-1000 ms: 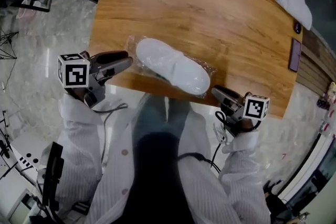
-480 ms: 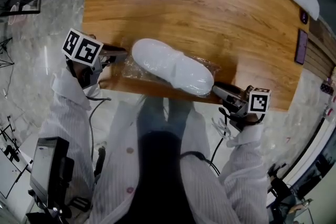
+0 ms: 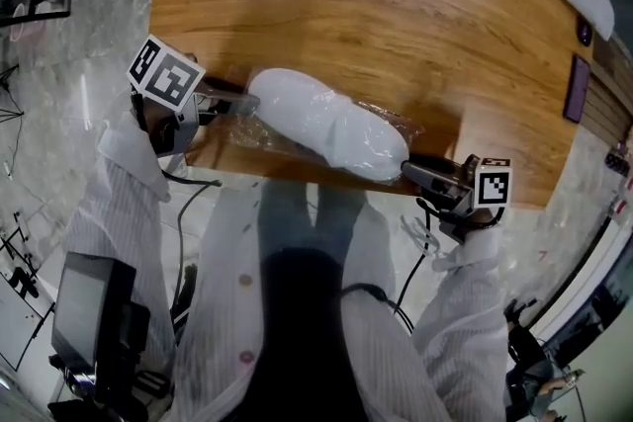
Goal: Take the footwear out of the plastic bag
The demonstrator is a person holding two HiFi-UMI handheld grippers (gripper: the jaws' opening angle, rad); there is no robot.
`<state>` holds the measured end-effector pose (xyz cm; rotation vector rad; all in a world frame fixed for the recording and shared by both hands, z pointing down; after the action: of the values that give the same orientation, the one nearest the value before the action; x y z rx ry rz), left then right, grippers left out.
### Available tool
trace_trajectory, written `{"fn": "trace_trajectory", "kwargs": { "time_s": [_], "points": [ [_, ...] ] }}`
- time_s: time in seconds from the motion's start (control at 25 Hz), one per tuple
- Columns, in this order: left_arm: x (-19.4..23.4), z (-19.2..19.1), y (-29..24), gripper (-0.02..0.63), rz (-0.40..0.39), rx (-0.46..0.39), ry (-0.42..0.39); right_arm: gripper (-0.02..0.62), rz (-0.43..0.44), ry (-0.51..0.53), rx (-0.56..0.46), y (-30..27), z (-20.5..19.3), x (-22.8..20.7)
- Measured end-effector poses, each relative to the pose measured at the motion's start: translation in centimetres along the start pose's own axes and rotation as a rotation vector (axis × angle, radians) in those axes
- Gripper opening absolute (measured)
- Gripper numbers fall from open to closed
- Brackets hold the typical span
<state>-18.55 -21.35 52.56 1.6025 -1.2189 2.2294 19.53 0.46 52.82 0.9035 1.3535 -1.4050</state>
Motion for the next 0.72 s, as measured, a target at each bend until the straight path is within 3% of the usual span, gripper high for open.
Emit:
{"fn": "trace_trajectory", "kwargs": {
  "time_s": [0.24, 0.32, 0.4, 0.56, 0.72],
  "points": [
    [0.2, 0.0, -0.5, 0.092, -0.037, 0.017, 0.008, 0.154, 0.063, 0.003, 0.005, -0.7, 0.4, 0.1],
    [0.4, -0.2, -0.6, 0.074, -0.062, -0.013, 0.036, 0.138, 0.058, 0.012, -0.007, -0.6, 0.4, 0.1],
    [0.6, -0.5, -0.6, 0.063, -0.085, -0.044, 0.071, 0.074, 0.042, 0.032, -0.027, -0.4, 0.4, 0.2],
    [0.2, -1.3, 0.0, 0.054, -0.12, -0.118, 0.098, 0.061, 0.036, 0.098, -0.057, 0.0, 0.5, 1.7],
    [-2.4, -2.5, 2.1, 0.046, -0.157, -0.216, 0.085, 0.058, 0.084, 0.166, -0.097, 1.2, 0.4, 5.1]
  ]
}}
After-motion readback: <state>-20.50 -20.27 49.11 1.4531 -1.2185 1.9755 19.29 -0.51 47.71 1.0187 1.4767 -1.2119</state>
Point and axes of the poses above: the fingertips, and each gripper's own axes: y backward along the fingers, x to its left, z out of its top, the point moved 10 cm from there along y, backward along the fingers, and after that the axes turned 13 degrees about x, right-handed, at the moved point
